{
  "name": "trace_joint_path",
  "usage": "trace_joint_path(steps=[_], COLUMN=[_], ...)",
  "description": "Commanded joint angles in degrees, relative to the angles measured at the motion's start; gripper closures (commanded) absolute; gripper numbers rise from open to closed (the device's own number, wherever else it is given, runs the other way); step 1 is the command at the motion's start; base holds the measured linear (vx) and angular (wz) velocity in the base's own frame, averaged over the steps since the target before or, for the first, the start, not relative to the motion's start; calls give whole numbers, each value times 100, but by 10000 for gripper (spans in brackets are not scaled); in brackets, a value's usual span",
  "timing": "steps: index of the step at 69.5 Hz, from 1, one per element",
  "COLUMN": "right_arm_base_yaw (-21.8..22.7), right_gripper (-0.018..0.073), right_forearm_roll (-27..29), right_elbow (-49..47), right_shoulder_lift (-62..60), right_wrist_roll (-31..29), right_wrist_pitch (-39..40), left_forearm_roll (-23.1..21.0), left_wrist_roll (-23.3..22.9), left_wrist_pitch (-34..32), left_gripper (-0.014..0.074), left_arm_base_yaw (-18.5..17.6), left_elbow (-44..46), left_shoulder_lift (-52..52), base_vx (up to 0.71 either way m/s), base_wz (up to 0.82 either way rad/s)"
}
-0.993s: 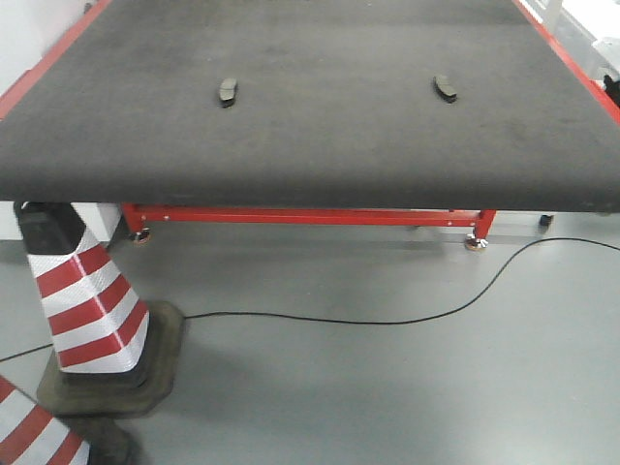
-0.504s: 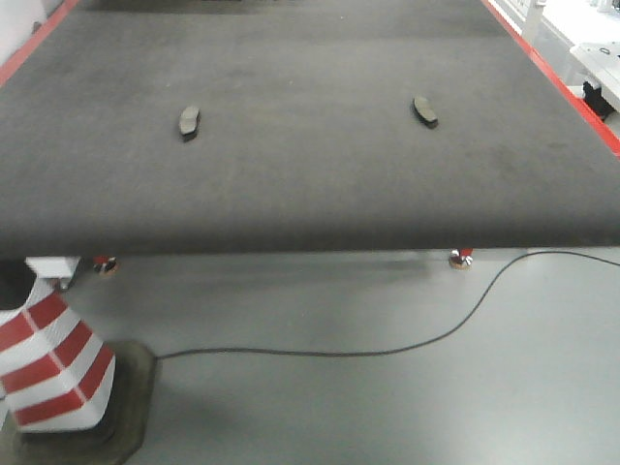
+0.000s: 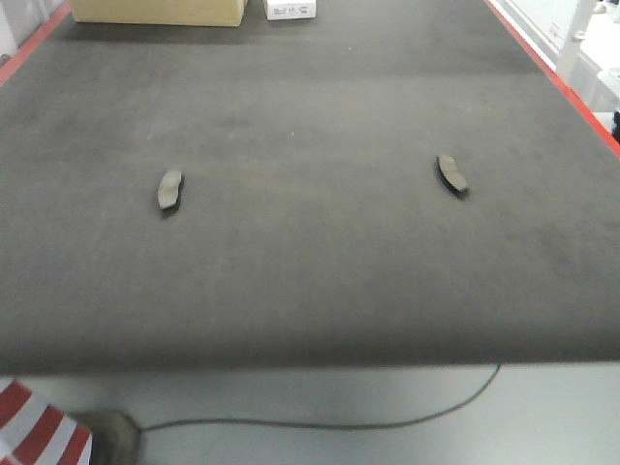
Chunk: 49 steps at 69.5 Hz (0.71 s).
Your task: Move and align brake pads A on conveyor
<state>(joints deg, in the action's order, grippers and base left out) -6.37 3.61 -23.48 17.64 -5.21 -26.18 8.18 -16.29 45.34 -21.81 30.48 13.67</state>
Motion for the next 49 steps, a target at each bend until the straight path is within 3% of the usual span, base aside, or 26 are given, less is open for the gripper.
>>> trace_joint_path(steps=[1,49], right_arm_base_yaw=[21,21], right_gripper=[565,565], right_forearm_roll=[-17,-17], right_elbow=[-193,-193], right_shoulder_lift=[56,56], right_wrist_roll=[-36,-36], right_wrist_pitch=[553,553], left_forearm_roll=[30,30], left_wrist_roll=[-21,-21], left_wrist_pitch=[-530,-530], left_gripper=[602,602], left_arm_base_yaw=[-15,-15], left_elbow=[173,173], left_shoulder_lift=[74,74], base_vx=[42,33], base_wz=[3,1])
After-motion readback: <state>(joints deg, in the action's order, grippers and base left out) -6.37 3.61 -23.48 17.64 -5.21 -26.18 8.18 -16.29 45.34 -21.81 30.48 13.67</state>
